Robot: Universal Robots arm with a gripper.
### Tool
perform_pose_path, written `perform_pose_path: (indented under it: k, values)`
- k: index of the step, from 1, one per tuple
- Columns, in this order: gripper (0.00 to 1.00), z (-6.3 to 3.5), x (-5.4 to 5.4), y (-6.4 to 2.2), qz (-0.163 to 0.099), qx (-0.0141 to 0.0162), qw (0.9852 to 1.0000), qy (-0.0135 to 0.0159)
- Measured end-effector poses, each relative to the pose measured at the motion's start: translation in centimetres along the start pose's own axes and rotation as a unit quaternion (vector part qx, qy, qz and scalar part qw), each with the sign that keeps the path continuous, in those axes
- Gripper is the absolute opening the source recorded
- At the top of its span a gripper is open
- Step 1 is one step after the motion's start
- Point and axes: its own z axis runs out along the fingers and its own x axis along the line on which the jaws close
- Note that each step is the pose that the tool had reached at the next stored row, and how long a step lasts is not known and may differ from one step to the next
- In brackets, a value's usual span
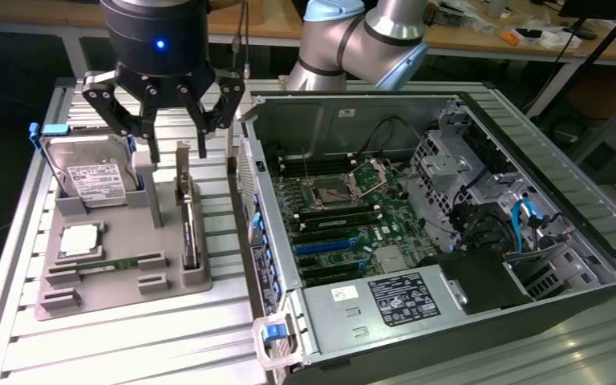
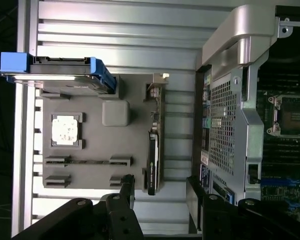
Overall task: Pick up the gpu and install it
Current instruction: 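Pick up the gpu and move the gpu toward the slot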
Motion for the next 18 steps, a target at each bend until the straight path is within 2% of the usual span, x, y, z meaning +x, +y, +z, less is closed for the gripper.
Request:
perform_pose_path:
  k: [18]
  values:
    - [0.54, 3.52, 0.1, -0.17, 0.000, 0.0000, 1.0000, 0.0000]
